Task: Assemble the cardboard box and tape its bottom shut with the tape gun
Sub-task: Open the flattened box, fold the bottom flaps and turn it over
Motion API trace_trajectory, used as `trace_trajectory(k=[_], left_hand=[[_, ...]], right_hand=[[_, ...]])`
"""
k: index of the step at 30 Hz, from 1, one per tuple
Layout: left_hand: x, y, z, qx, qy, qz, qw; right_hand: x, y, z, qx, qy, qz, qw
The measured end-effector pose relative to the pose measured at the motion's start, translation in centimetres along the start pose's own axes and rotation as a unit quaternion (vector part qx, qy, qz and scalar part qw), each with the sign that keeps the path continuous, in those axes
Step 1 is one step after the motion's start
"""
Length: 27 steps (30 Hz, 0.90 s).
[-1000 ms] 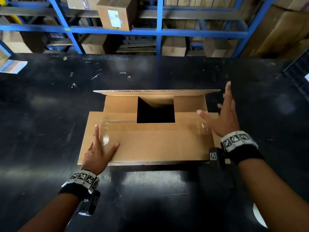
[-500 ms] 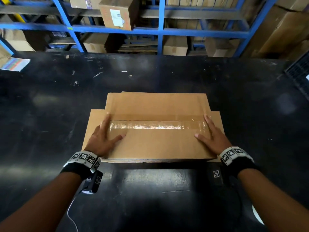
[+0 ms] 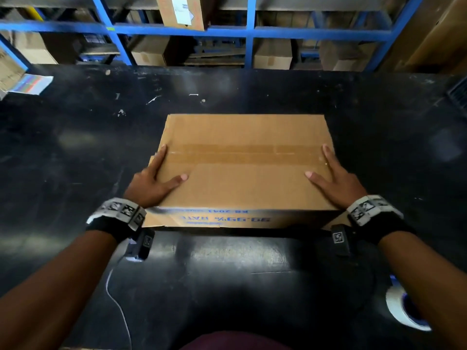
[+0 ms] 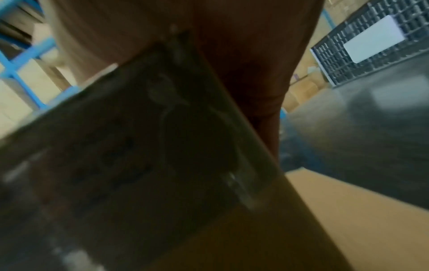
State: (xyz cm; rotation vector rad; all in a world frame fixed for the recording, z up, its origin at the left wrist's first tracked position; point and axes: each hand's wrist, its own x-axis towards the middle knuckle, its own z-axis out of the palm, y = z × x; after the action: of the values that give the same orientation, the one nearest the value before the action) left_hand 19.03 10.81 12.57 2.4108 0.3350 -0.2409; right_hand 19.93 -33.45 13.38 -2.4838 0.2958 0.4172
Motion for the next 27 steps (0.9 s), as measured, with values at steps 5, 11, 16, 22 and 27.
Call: trace_trajectory(k=[5,11,16,22,27], left_hand=[[-0.5,4.4,-8.6,0.006,-0.064,0.047,0.997],[-0.9,5.5,-10.0,0.018,-0.076,0.053,0.996],[-1.2,3.2,-5.6,-0.005,-0.018,0.052,0.998],[0.5,3.1,-4.6,-0.024,0.023,0.075,0.997],[1.6,3.3,-4.8,-0.018,0.043,0.094,0.994]], right_hand=[[-1.8,-2.4,-8.1,-0.035,-0.044,-0.035,0.998],[-2.4,-3.4,-9.9,-0.022,-0.063,-0.043,0.997],[-1.4,-2.6,-5.9,0.009,-0.017,-0.043,0.999],[0.0,-2.6,-4.7,0.032,0.061,-0.052,0.996],[1.0,-2.9,-5.1,0.032,0.067,-0.054,0.996]])
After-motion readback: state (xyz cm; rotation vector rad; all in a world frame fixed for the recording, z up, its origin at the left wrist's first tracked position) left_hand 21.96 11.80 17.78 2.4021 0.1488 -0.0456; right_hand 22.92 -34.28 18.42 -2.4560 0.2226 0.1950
